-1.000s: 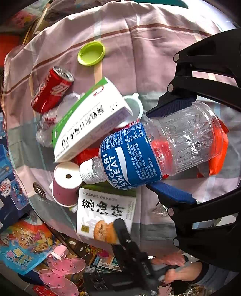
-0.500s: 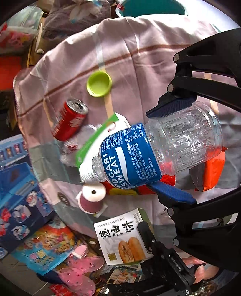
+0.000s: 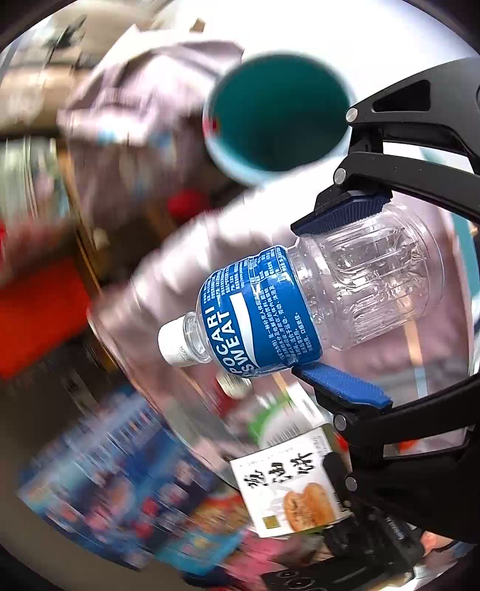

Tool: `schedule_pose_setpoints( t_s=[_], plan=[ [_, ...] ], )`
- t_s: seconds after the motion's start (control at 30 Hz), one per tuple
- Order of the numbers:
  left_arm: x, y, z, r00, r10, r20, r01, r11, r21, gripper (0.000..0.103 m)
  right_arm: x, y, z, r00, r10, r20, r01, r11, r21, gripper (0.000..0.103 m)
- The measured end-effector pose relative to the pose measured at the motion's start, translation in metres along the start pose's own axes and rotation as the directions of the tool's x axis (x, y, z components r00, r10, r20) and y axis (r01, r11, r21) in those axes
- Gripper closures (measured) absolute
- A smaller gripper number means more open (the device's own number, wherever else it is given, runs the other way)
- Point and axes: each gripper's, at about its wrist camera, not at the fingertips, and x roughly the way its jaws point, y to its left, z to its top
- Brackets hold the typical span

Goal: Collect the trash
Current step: 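Carry both items over the teal bucket and open both grippers, then move both tools back over the table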

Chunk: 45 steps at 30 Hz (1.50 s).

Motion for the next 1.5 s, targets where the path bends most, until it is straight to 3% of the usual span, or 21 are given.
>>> schedule_pose_setpoints(
  t_s=[0.2, 0.33, 0.67, 0.77, 0.83, 1.07, 1.33, 1.5],
  plan=[
    [0.077, -0.077, 0.036, 0.993, -0.086, -0.085, 0.096, 0.988, 0.121, 0.094, -0.021, -0.101, 0.011, 0.994, -0.102, 0.038, 0.094, 0.982, 0.162, 0.036],
    [0.127, -0.117, 0.053, 0.98, -0.123, -0.154, 0.15, 0.972, 0.182, 0.094, -0.014, -0.156, 0.014, 0.991, -0.132, 0.006, 0.126, 0.96, 0.251, 0.036],
    [0.247, -0.165, 0.08, 0.936, -0.161, -0.314, 0.232, 0.951, 0.205, 0.09, 0.025, -0.216, 0.018, 0.987, -0.137, -0.084, 0.158, 0.918, 0.363, 0.036],
    [0.268, -0.167, 0.085, 0.935, -0.132, -0.33, 0.208, 0.956, 0.208, 0.073, 0.033, -0.225, 0.017, 0.986, -0.133, -0.1, 0.161, 0.911, 0.38, 0.036],
    [0.275, -0.164, 0.087, 0.937, -0.13, -0.325, 0.2, 0.96, 0.195, 0.059, 0.037, -0.227, 0.017, 0.985, -0.132, -0.112, 0.165, 0.911, 0.379, 0.036],
    [0.27, -0.142, 0.082, 0.937, -0.134, -0.321, 0.187, 0.973, 0.138, 0.047, 0.049, -0.224, 0.018, 0.983, -0.123, -0.136, 0.165, 0.913, 0.372, 0.036],
    [0.236, -0.126, 0.07, 0.957, -0.117, -0.266, 0.155, 0.98, 0.125, 0.017, 0.062, -0.212, 0.012, 0.98, -0.097, -0.172, 0.153, 0.923, 0.354, 0.036],
    [0.222, -0.119, 0.068, 0.965, -0.117, -0.233, 0.147, 0.982, 0.118, 0.014, 0.074, -0.204, 0.01, 0.976, -0.043, -0.213, 0.124, 0.915, 0.385, 0.035]
  ],
)
